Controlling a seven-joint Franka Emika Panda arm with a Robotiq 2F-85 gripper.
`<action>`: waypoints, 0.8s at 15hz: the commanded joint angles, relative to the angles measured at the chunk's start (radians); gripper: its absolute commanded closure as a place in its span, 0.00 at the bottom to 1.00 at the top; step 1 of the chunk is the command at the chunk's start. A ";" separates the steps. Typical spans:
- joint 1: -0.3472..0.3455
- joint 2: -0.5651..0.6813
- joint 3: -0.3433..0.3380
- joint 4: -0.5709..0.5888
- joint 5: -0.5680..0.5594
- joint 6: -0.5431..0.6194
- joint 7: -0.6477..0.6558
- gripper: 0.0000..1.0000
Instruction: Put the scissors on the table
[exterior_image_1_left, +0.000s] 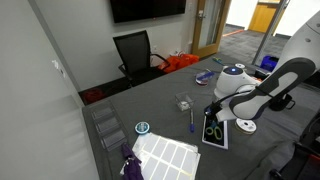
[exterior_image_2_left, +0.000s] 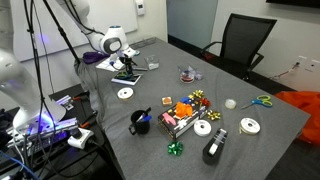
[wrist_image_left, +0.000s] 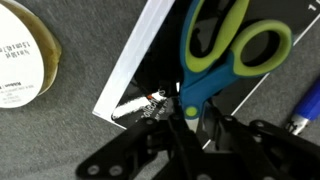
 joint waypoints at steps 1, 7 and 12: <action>0.009 -0.040 0.012 -0.023 0.056 -0.023 -0.044 0.94; 0.050 -0.089 0.013 -0.013 0.097 -0.053 -0.006 0.94; 0.085 -0.157 0.009 0.036 0.094 -0.098 0.094 0.94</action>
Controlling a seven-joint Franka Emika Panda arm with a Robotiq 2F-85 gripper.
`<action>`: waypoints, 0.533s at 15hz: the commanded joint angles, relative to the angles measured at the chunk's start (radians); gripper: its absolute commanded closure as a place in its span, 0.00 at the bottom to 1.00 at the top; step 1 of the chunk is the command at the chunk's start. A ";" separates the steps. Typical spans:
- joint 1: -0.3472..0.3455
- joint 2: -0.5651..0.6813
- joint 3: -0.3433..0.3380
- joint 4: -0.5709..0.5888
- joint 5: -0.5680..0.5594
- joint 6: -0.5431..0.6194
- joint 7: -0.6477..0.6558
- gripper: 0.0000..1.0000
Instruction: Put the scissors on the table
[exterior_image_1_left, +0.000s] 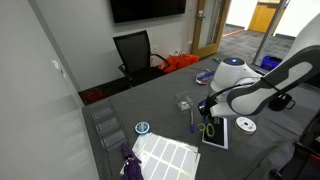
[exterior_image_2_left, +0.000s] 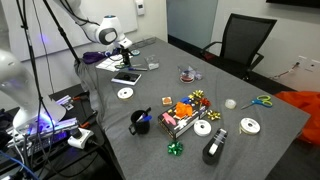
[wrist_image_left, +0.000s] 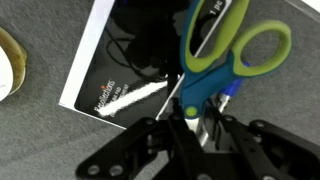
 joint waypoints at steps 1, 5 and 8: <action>0.027 -0.067 -0.008 0.041 0.004 -0.072 0.078 0.94; 0.052 -0.056 -0.038 0.170 -0.069 -0.114 0.262 0.94; 0.067 -0.014 -0.074 0.287 -0.176 -0.150 0.426 0.94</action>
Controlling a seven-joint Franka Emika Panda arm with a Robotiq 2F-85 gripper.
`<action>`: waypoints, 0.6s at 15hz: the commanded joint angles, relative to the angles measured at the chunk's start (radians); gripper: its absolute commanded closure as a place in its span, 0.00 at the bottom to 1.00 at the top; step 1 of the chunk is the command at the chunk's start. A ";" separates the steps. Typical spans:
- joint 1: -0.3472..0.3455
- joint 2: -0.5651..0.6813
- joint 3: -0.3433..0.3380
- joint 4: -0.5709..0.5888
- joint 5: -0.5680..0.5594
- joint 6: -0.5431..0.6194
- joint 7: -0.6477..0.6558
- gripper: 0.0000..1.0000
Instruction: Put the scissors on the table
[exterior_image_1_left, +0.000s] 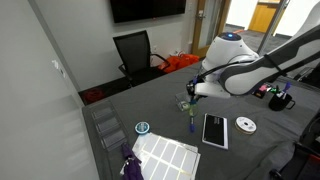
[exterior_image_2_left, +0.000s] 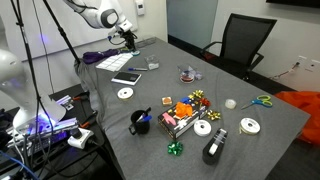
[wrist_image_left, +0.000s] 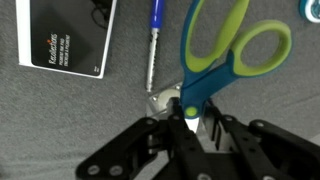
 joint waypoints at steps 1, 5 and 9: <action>0.028 0.066 -0.059 0.154 -0.124 -0.073 0.181 0.94; 0.037 0.143 -0.119 0.295 -0.301 -0.129 0.346 0.94; 0.034 0.238 -0.157 0.425 -0.422 -0.191 0.462 0.94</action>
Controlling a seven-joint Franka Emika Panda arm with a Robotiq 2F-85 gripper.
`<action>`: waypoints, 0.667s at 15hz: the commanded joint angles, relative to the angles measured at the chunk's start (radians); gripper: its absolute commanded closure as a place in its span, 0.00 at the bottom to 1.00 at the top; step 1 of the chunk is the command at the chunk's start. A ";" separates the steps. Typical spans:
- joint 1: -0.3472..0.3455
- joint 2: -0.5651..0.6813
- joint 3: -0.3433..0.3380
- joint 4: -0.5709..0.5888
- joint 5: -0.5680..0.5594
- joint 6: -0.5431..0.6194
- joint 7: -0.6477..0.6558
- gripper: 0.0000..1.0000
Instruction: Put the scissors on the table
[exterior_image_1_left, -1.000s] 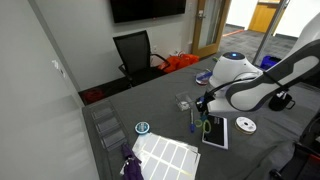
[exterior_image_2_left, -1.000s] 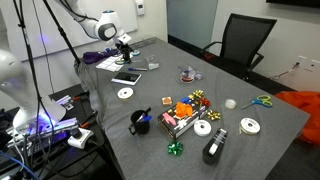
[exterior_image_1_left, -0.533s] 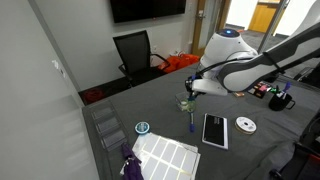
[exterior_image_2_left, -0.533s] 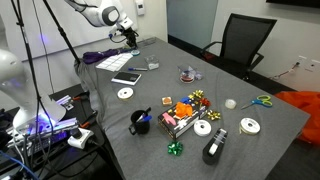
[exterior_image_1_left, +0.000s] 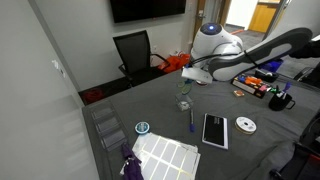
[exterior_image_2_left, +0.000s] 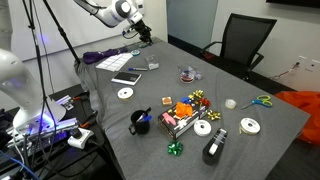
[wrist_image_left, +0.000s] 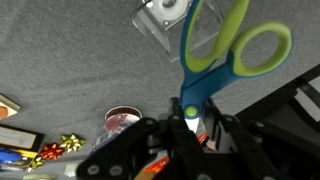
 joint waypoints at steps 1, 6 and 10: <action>0.014 0.105 -0.037 0.144 -0.077 -0.070 0.092 0.94; 0.027 0.232 -0.059 0.230 -0.181 -0.086 0.219 0.94; 0.044 0.311 -0.060 0.246 -0.267 -0.100 0.304 0.94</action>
